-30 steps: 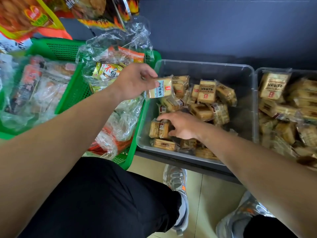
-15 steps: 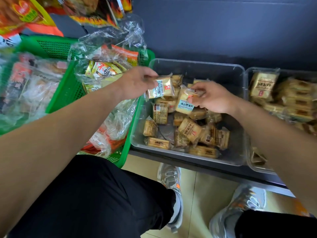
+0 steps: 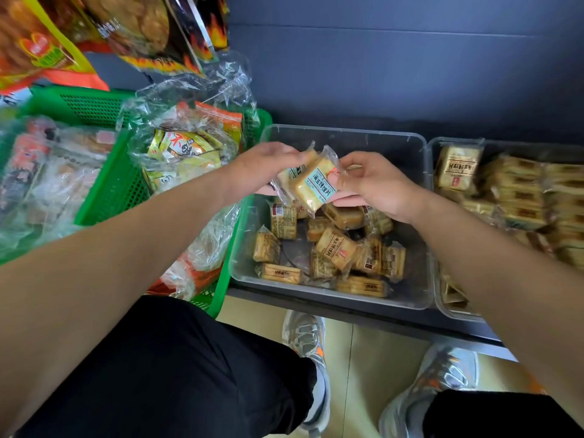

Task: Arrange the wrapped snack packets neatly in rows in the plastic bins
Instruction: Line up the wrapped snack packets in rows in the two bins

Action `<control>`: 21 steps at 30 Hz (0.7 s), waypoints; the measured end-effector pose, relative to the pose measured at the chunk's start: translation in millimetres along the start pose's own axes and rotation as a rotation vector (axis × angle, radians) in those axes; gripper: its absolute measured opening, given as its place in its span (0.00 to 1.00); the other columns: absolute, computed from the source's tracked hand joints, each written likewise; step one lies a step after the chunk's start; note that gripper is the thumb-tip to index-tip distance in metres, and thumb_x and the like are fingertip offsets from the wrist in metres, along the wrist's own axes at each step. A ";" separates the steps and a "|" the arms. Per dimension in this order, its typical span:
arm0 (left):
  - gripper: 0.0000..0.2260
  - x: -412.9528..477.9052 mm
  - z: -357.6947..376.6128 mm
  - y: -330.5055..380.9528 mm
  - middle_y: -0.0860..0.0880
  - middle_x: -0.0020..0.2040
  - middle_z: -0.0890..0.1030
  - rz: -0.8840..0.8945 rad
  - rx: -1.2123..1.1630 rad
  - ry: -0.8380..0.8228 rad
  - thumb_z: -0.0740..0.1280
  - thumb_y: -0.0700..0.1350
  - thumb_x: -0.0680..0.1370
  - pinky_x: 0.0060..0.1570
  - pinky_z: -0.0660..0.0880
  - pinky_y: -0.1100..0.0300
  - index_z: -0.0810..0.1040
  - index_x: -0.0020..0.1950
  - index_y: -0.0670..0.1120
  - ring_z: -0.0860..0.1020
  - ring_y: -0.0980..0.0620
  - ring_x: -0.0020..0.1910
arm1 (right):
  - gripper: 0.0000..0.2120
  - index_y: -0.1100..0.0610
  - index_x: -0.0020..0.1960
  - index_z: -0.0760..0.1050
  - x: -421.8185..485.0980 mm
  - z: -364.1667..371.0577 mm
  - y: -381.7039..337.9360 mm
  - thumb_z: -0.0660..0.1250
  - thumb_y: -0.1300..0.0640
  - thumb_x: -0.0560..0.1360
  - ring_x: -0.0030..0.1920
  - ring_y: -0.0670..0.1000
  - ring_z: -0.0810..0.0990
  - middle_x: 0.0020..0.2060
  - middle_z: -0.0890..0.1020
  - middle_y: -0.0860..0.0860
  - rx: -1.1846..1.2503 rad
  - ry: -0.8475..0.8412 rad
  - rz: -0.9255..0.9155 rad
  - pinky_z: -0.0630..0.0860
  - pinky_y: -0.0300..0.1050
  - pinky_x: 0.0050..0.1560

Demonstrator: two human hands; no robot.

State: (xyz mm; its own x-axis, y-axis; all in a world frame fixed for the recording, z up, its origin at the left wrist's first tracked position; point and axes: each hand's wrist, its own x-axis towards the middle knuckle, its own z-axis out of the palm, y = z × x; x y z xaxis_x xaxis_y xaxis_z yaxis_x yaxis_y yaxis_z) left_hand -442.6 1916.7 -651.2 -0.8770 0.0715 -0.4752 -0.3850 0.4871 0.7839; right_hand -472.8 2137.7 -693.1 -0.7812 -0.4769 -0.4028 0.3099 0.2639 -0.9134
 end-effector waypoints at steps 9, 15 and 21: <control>0.26 6.4 -15.7 -6.3 0.54 0.54 0.81 0.085 0.228 0.126 0.80 0.50 0.71 0.53 0.76 0.57 0.76 0.65 0.51 0.80 0.54 0.52 | 0.11 0.51 0.54 0.77 10.3 11.3 3.1 0.64 0.44 0.81 0.44 0.50 0.85 0.44 0.86 0.47 -0.373 0.190 -0.085 0.81 0.49 0.50; 0.32 16.0 -41.2 -24.0 0.54 0.54 0.76 0.057 0.199 0.339 0.80 0.49 0.71 0.53 0.70 0.61 0.72 0.72 0.47 0.77 0.52 0.55 | 0.10 0.47 0.55 0.73 28.1 41.3 37.7 0.72 0.50 0.77 0.56 0.49 0.77 0.55 0.77 0.46 -0.844 0.092 -0.147 0.75 0.48 0.55; 0.31 19.1 -37.6 -25.4 0.59 0.49 0.74 0.063 0.279 0.294 0.79 0.46 0.73 0.39 0.67 0.76 0.71 0.73 0.47 0.76 0.55 0.51 | 0.27 0.52 0.64 0.65 39.0 69.2 48.5 0.76 0.47 0.73 0.57 0.50 0.73 0.61 0.71 0.51 -0.773 0.298 -0.232 0.72 0.46 0.57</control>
State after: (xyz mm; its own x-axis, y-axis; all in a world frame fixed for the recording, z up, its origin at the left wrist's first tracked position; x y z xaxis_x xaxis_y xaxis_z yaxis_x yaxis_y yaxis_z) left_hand -460.4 1872.9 -665.1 -0.9566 -0.1232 -0.2640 -0.2708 0.7102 0.6498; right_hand -450.7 2074.0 -757.1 -0.9223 -0.3780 -0.0800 -0.2467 0.7355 -0.6310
